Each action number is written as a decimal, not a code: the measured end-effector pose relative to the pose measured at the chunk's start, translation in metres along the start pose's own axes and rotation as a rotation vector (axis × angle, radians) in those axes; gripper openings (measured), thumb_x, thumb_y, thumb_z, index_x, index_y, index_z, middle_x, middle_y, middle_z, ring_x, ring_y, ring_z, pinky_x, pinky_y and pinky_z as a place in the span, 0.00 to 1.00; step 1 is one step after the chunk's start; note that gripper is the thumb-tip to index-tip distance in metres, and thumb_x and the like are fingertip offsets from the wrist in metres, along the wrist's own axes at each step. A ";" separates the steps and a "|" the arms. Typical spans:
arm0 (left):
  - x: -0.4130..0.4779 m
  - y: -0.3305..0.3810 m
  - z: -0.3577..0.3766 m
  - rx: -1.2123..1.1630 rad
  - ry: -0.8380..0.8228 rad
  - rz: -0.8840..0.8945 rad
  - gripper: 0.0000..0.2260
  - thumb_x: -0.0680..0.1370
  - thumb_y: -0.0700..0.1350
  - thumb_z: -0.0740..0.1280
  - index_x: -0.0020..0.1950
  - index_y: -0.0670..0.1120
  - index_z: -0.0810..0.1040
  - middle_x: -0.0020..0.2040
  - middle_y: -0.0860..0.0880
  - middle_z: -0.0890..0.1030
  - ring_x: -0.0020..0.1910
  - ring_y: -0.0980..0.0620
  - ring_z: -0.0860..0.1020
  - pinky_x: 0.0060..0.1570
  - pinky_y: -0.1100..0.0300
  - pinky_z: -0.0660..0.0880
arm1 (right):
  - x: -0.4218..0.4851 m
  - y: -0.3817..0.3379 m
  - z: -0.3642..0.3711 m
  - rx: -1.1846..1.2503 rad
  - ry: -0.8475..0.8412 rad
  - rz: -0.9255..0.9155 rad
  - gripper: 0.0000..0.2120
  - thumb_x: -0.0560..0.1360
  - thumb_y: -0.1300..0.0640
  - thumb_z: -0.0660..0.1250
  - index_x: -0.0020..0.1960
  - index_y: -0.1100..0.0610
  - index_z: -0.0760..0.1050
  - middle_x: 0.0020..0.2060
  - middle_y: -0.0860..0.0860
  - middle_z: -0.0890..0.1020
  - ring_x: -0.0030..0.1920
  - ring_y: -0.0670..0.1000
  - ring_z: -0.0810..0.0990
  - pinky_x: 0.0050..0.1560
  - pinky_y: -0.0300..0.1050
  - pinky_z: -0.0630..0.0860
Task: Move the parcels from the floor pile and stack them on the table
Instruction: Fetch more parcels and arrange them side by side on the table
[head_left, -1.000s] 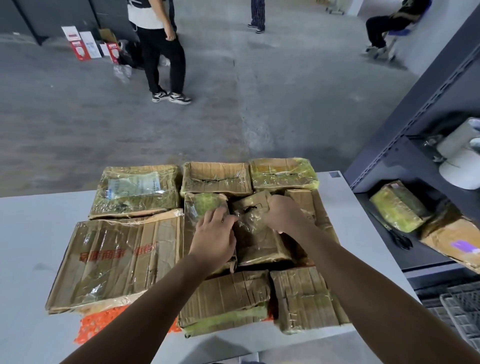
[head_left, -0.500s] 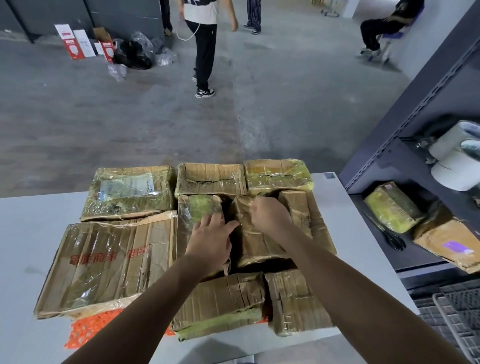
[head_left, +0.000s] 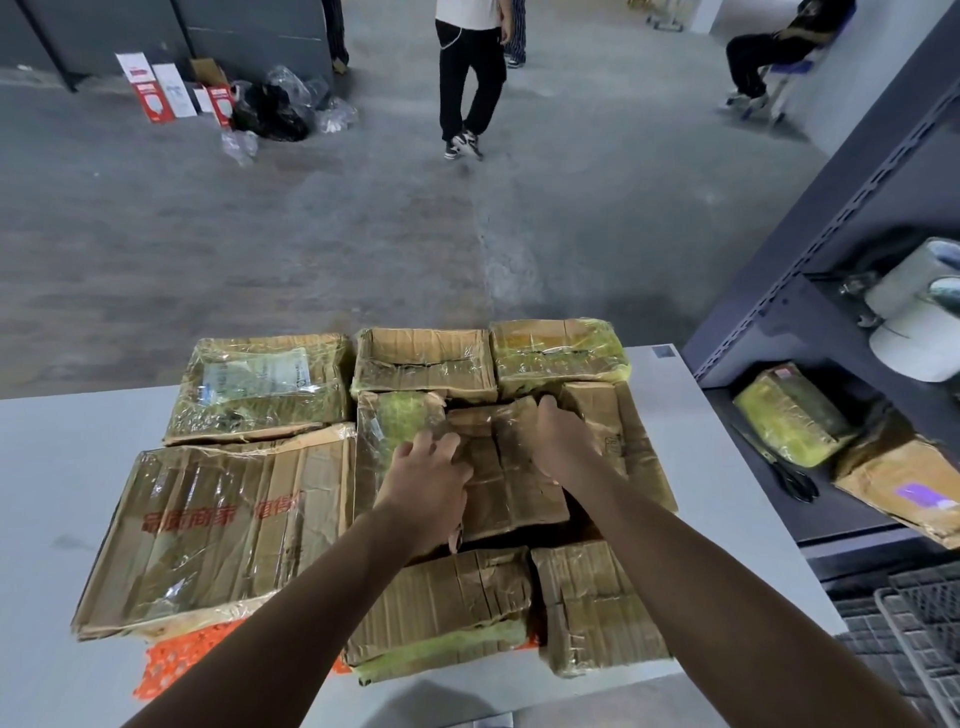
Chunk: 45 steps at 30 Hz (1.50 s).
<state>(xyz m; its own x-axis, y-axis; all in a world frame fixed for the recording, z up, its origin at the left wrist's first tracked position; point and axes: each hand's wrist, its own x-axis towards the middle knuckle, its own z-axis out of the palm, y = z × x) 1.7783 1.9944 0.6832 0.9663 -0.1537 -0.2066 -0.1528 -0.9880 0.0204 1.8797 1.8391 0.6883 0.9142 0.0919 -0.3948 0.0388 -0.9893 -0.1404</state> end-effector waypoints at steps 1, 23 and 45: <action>0.000 0.000 0.001 -0.004 -0.003 0.001 0.17 0.81 0.50 0.53 0.66 0.52 0.75 0.73 0.46 0.63 0.69 0.42 0.61 0.67 0.47 0.62 | 0.001 -0.001 -0.002 -0.011 -0.004 0.001 0.24 0.75 0.71 0.62 0.69 0.60 0.62 0.37 0.53 0.75 0.34 0.52 0.74 0.27 0.45 0.66; 0.008 -0.005 0.004 -0.020 -0.033 0.022 0.20 0.79 0.58 0.55 0.68 0.55 0.72 0.69 0.49 0.67 0.66 0.44 0.63 0.62 0.47 0.64 | -0.013 -0.026 -0.025 -0.220 -0.015 -0.161 0.17 0.73 0.65 0.63 0.62 0.56 0.69 0.34 0.49 0.77 0.32 0.49 0.75 0.28 0.43 0.69; 0.005 -0.004 0.002 -0.132 0.075 -0.045 0.19 0.81 0.54 0.55 0.70 0.50 0.69 0.72 0.47 0.65 0.70 0.45 0.63 0.66 0.48 0.64 | 0.017 0.012 -0.016 -0.092 -0.065 -0.002 0.06 0.77 0.66 0.63 0.42 0.61 0.73 0.37 0.54 0.76 0.42 0.55 0.79 0.38 0.46 0.73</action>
<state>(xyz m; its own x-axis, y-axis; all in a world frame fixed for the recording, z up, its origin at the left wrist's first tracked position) 1.7836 1.9976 0.6800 0.9851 -0.1052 -0.1362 -0.0856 -0.9861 0.1424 1.9022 1.8270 0.6944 0.8859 0.0979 -0.4535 0.0798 -0.9951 -0.0589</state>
